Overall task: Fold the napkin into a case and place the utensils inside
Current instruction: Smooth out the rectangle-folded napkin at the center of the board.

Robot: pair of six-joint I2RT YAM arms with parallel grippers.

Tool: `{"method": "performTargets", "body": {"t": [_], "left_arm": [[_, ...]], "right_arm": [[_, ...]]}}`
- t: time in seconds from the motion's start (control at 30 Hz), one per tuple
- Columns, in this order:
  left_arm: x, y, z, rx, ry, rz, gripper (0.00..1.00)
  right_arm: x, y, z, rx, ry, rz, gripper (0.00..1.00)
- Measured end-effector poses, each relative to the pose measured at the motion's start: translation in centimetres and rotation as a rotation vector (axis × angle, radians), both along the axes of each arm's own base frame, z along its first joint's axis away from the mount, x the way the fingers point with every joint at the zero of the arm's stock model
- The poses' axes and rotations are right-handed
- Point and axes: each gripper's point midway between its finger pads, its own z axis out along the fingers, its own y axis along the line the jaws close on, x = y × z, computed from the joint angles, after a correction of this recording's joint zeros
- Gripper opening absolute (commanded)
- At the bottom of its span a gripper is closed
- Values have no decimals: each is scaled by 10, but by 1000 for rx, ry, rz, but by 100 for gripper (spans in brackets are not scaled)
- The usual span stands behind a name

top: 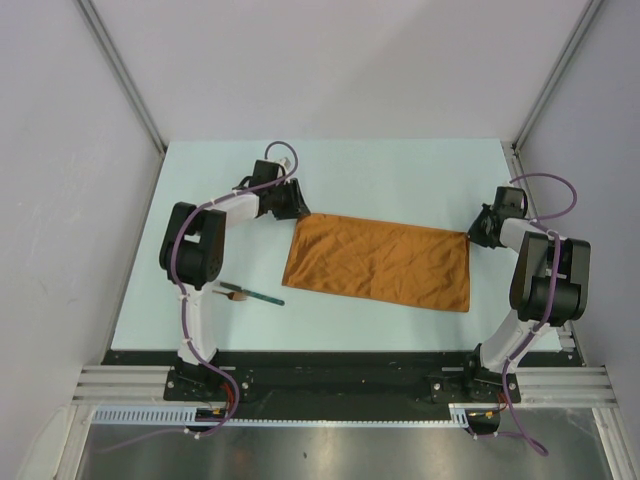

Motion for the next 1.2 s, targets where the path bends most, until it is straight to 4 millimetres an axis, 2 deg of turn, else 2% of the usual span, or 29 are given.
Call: {"method": "performTargets", "body": {"t": [0.3, 0.4, 0.63, 0.73, 0.83, 1.2], "left_arm": [[9, 9, -2, 51, -1, 37, 45], [13, 8, -3, 48, -7, 38, 34], [12, 10, -5, 57, -1, 45, 30], [11, 10, -5, 58, 1, 44, 21], [11, 10, -5, 56, 3, 47, 1], [22, 13, -6, 46, -18, 102, 0]], "right_arm": [[0, -1, -2, 2, 5, -2, 0], [0, -1, -3, 5, 6, -3, 0], [1, -1, -2, 11, 3, 1, 0], [2, -1, -1, 12, 1, 2, 0], [2, -1, -2, 13, 1, 3, 0], [9, -4, -5, 17, 5, -6, 0]]}}
